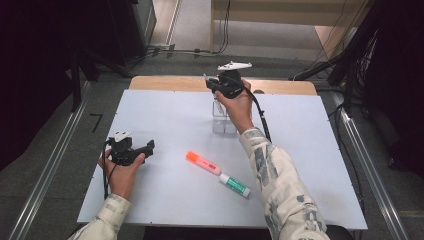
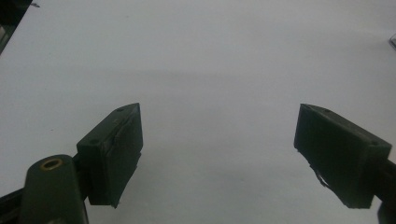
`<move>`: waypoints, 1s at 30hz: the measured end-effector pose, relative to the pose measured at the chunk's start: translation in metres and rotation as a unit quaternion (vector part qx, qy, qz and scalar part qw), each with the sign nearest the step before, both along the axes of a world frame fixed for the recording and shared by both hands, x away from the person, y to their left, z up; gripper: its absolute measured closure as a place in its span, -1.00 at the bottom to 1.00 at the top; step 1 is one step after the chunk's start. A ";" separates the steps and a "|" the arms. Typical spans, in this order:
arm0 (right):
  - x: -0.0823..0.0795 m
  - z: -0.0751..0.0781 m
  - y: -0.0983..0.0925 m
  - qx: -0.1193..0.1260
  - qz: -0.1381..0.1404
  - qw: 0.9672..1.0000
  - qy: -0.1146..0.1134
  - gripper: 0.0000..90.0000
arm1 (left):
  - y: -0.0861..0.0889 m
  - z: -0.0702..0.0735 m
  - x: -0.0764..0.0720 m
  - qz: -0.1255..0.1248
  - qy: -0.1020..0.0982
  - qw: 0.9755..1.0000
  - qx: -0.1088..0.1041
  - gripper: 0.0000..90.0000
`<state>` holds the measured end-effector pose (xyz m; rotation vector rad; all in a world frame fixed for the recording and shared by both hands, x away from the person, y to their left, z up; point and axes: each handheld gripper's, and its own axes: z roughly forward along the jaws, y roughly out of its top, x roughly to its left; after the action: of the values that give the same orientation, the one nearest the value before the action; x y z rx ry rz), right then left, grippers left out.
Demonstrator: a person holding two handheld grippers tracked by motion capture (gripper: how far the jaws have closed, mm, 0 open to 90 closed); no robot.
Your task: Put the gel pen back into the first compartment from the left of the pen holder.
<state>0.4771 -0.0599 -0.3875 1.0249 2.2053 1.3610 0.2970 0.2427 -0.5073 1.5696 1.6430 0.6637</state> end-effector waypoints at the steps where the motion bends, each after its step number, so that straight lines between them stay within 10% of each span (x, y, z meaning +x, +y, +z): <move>1: 0.000 0.000 0.000 0.000 0.000 1.000 0.000 0.74 | 0.000 0.000 0.000 0.000 -0.001 1.000 -0.001 -0.63; 11: 0.000 0.000 0.000 0.004 0.000 1.000 0.002 0.72 | 0.000 0.000 0.000 0.001 -0.001 1.000 -0.001 -0.63; 16: -0.001 0.001 -0.001 0.024 0.008 1.000 0.009 0.13 | 0.000 0.000 0.000 0.000 -0.001 1.000 -0.002 -0.63; 30: -0.004 -0.002 -0.008 0.024 0.010 1.000 0.009 -0.10 | 0.000 0.001 0.000 0.001 -0.005 1.000 -0.006 -0.63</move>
<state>0.4734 -0.0677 -0.3896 1.0390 2.2125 1.4239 0.2966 0.2432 -0.5068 1.5545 1.6384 0.6587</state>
